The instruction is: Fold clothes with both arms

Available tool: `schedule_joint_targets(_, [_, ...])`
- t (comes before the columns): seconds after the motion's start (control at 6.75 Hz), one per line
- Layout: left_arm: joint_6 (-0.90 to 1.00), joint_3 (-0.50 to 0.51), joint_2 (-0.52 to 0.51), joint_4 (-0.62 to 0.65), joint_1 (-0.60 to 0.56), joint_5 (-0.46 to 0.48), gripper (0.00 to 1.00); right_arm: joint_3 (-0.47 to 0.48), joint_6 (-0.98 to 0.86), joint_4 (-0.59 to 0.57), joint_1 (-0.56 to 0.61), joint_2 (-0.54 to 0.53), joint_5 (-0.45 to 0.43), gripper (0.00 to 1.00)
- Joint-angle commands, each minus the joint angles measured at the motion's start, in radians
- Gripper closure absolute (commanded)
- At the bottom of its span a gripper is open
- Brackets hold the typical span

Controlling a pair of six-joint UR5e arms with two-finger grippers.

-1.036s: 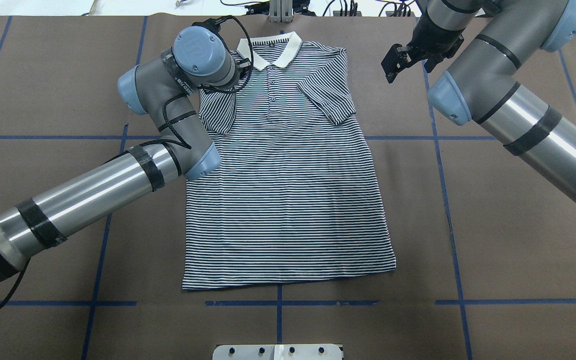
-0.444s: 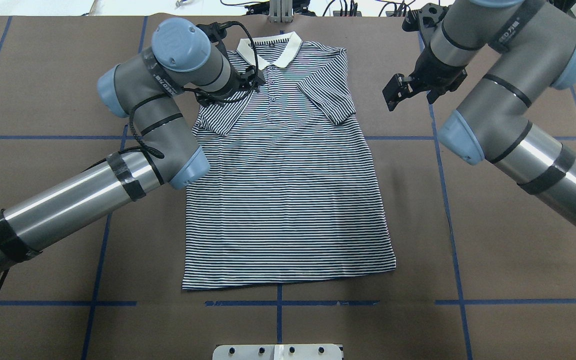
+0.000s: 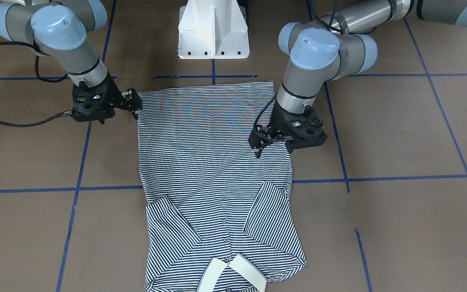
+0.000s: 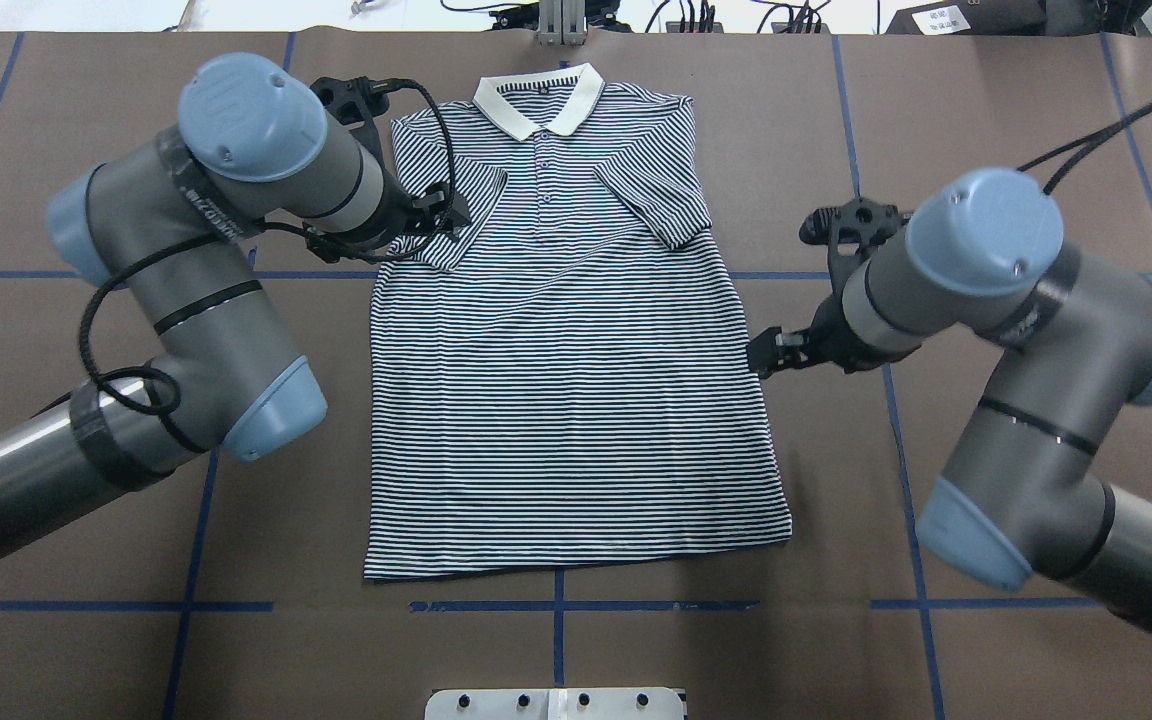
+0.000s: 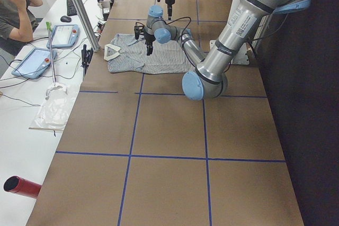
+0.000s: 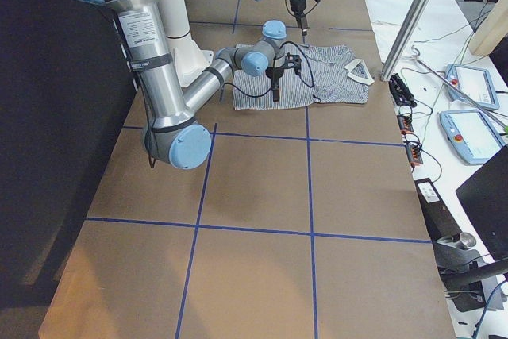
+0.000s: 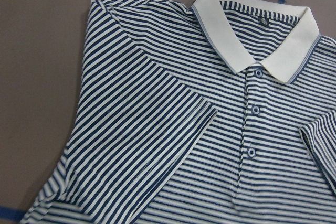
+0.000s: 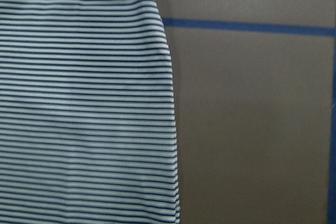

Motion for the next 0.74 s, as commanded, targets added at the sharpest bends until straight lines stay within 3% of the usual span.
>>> schedule_joint_targets(0.0, [0.005,-0.165,0.118,0.029,0.023,-0.004,0.0,0.044,0.235,0.214,-0.232,-0.146,-0.205,0.0])
schedule_joint_targets(0.15, [-0.005,-0.172,0.12,0.029,0.047,-0.003,0.0,0.042,0.265,0.21,-0.303,-0.154,-0.27,0.0])
schedule_joint_targets(0.59, [-0.012,-0.187,0.126,0.029,0.052,-0.003,0.0,0.044,0.265,0.124,-0.327,-0.147,-0.276,0.0])
